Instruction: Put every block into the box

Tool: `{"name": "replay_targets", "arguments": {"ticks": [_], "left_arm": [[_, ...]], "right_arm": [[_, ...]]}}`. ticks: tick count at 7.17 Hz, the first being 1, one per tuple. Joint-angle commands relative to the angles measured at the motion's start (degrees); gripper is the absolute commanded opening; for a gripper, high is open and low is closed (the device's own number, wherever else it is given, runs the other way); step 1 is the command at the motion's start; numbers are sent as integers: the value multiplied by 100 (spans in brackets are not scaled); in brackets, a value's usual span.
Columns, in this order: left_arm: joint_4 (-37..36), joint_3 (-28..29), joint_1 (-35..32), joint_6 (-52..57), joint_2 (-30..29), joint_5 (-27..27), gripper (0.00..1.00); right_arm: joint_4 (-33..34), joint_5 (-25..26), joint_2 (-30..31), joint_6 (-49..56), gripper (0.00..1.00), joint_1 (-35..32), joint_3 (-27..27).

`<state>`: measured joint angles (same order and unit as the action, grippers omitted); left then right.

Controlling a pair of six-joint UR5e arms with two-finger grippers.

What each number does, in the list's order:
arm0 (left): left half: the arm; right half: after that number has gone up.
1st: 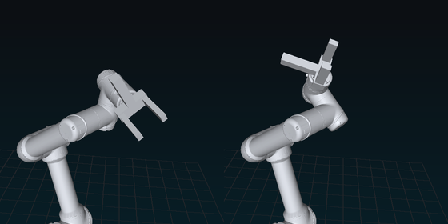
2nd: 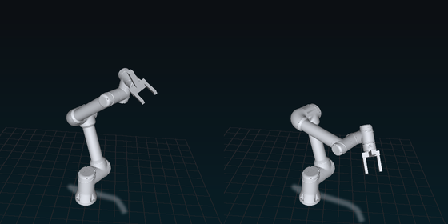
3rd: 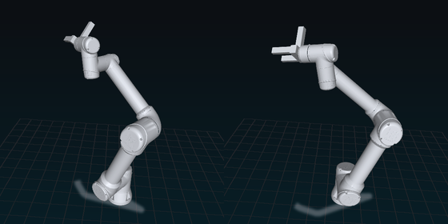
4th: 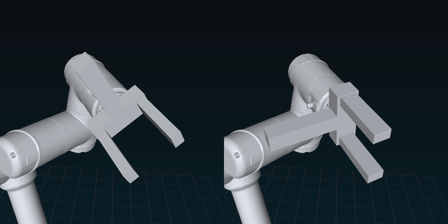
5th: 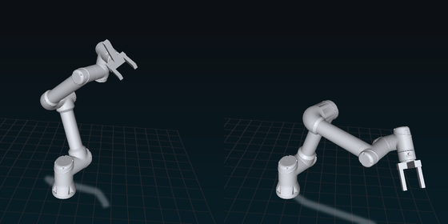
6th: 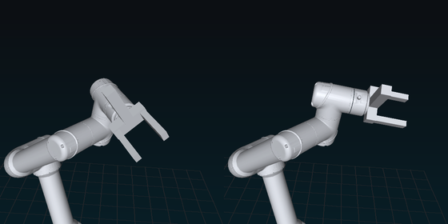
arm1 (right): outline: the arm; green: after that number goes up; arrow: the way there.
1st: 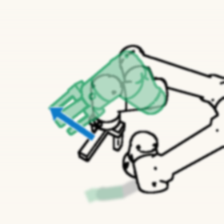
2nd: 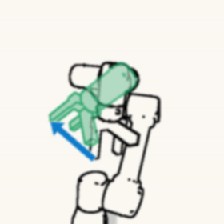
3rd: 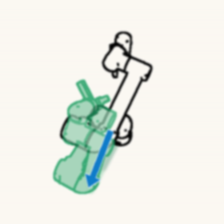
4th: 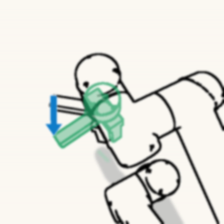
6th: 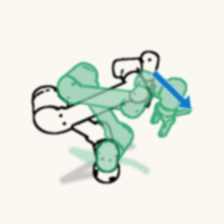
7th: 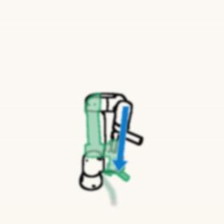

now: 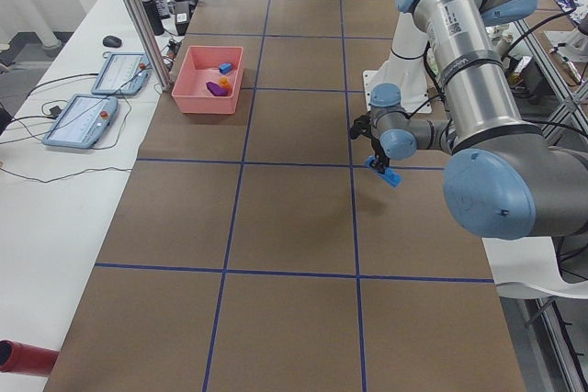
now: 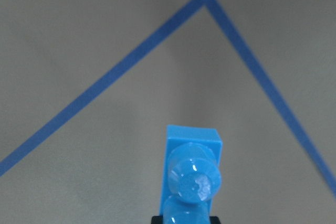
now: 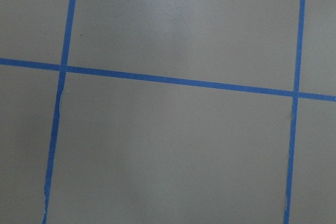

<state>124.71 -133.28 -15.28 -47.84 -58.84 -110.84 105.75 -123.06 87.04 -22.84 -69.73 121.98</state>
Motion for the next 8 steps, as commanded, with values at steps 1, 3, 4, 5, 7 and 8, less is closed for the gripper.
{"name": "replay_targets", "arguments": {"ticks": [1,3,4,5,7,8], "left_arm": [[-199,-85,-1558,-479,-993,-1355,0],[-1827,-58,-2862,-472,-2745,-2273,0],[-2654,29,-2989,-481,-3556,-2258,0],[-3114,334,-3138,-489,-4329,-2240,0],[-3303,1343,-3481,-559,-5535,-2231,0],[-3295,1905,-3604,-838,-6150,-2214,0]], "right_arm": [[-1,-103,23,33,100,-41,-17],[-54,-367,373,696,100,-399,28],[-54,-446,558,997,100,-584,27],[-80,-447,855,1392,100,-734,27],[-317,-499,1384,2010,100,-1094,-16],[-440,-570,1742,2342,100,-1252,-8]]}}
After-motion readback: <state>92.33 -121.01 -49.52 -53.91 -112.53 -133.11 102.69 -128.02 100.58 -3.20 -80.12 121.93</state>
